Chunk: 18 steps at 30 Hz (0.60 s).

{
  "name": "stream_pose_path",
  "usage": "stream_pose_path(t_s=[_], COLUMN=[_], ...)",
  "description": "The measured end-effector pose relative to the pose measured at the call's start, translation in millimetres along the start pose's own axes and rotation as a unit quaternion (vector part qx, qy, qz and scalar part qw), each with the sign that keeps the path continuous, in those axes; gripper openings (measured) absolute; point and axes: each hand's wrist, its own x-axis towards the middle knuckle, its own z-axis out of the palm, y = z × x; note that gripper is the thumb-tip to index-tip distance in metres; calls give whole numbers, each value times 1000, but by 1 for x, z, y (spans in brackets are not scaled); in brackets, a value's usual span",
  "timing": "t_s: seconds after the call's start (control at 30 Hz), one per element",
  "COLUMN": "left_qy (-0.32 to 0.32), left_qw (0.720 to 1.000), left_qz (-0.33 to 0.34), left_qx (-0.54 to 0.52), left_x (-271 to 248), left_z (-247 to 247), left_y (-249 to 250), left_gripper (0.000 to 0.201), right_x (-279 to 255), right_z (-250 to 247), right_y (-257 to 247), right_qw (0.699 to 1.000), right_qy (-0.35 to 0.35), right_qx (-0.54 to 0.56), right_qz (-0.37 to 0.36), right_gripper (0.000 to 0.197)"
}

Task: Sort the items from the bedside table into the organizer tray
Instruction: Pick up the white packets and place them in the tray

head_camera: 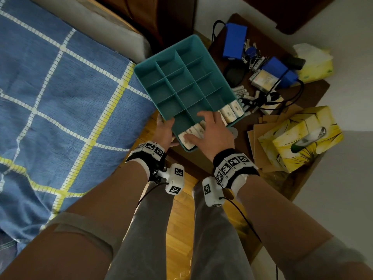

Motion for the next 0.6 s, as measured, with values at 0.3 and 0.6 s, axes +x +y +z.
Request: stream_pose_path(t_s=[0.3, 0.6], left_qy=[88, 148], left_qw=[995, 987], left_qz=[-35, -61], left_qx=[-11, -12], left_x=[18, 22], left_z=[5, 21], left_y=[7, 14], left_gripper=[41, 40], right_x=[27, 69], right_z=[-40, -80], right_y=[48, 96], right_qw=[986, 961], right_qy=[136, 121], right_qx=[22, -111], right_qz=[89, 222], right_gripper=[36, 61])
